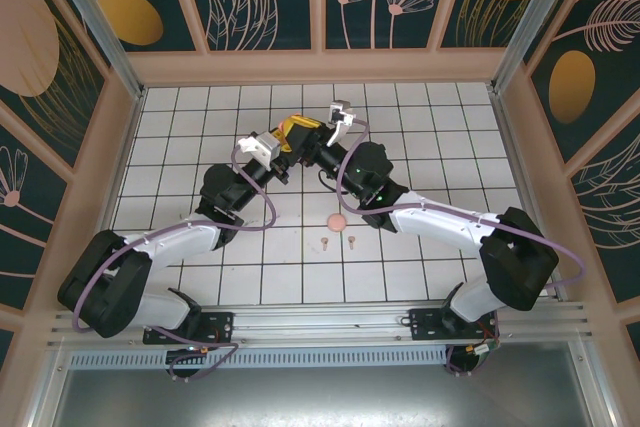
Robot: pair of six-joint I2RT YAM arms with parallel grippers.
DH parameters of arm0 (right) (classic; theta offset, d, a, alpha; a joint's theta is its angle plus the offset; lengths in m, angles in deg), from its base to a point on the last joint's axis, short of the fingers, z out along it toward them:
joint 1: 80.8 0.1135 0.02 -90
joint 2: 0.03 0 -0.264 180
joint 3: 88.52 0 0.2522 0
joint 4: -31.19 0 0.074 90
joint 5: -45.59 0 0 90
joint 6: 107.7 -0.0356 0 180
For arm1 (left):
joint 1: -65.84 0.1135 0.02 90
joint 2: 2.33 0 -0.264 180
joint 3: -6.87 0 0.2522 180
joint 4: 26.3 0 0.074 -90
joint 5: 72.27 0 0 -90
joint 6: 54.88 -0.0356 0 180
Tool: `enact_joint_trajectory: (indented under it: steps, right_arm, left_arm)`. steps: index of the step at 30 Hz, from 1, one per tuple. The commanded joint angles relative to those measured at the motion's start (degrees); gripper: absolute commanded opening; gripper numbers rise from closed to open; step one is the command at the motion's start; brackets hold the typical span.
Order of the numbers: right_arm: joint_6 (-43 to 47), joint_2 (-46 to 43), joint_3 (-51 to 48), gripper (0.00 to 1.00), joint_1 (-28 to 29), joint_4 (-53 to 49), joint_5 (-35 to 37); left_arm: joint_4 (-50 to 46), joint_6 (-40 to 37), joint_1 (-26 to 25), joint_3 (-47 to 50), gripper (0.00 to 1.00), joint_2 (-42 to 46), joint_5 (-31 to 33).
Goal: Insert the wireless bluetooth earbuds into the charging case
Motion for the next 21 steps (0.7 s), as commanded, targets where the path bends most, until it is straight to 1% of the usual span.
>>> enact_joint_trajectory:
  steps: [1,9,21]
  right_arm:
    - [0.5,1.1,-1.0,0.24,0.5,-2.9,0.0]
    - [0.2,1.1,-1.0,0.31,0.7,-3.3,1.1]
    - [0.0,1.1,-0.7,0.32,0.7,-5.3,2.7]
  left_arm:
    - [4.6,0.0,-0.8,-2.9,0.0,2.4,-1.5]
    - [4.4,0.2,-0.8,-2.9,0.0,2.7,-1.5]
    - [4.2,0.4,-0.8,-2.9,0.0,3.0,-1.6]
